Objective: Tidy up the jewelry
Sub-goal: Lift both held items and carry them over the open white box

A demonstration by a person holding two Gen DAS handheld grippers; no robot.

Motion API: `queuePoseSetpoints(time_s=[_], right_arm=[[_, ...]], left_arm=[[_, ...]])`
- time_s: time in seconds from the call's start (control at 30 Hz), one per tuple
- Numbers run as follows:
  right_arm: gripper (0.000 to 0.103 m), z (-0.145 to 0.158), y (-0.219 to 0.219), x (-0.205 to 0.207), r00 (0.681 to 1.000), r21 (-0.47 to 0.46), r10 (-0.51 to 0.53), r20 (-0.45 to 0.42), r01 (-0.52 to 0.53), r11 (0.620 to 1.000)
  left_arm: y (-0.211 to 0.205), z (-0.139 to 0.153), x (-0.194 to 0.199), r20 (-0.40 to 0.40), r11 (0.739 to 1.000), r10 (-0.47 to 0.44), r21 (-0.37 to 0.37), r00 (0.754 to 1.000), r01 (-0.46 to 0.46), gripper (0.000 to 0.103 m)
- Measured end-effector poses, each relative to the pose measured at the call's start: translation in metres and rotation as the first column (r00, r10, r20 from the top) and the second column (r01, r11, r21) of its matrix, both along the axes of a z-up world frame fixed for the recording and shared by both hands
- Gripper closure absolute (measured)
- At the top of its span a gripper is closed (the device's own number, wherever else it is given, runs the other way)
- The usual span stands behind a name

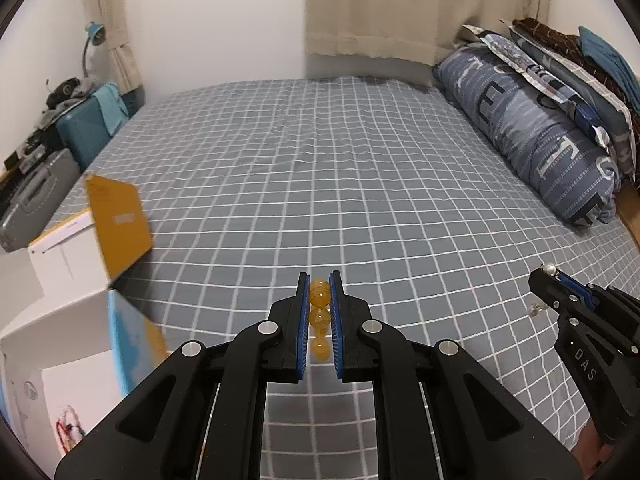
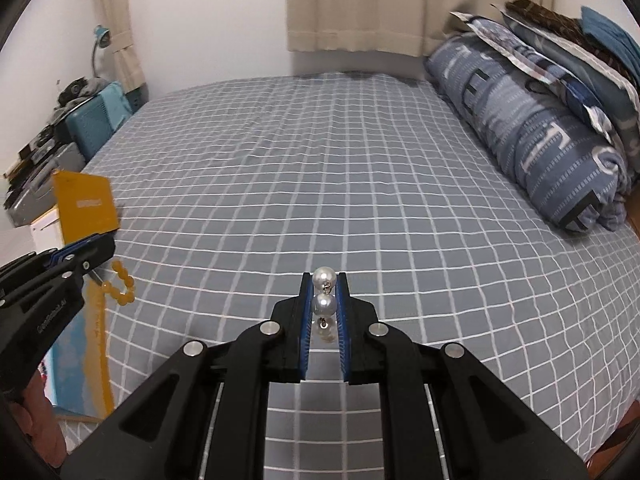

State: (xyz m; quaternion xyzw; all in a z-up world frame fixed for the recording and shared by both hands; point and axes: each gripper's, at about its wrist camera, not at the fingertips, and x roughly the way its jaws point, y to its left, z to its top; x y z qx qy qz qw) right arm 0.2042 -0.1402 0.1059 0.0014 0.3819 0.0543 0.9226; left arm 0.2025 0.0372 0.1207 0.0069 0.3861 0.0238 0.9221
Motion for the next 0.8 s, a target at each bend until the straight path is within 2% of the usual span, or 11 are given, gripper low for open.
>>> queuePoseSetpoints(time_s=[0.4, 0.8], right_arm=[[0.093, 0.013, 0.093, -0.018, 0.989, -0.004, 0.146, 0.009, -0.146, 0.989], [0.093, 0.019, 0.190, -0.039, 0.957, 0.006, 0.290, 0.023, -0.290, 0.957]], left_arm=[[0.076, 0.013, -0.046, 0.003, 0.992, 0.126, 0.001, 0.992, -0.126, 0.094], [0.179, 0.020, -0.104, 0.007, 0.954, 0.299, 0.005, 0.954, -0.299, 0.094]])
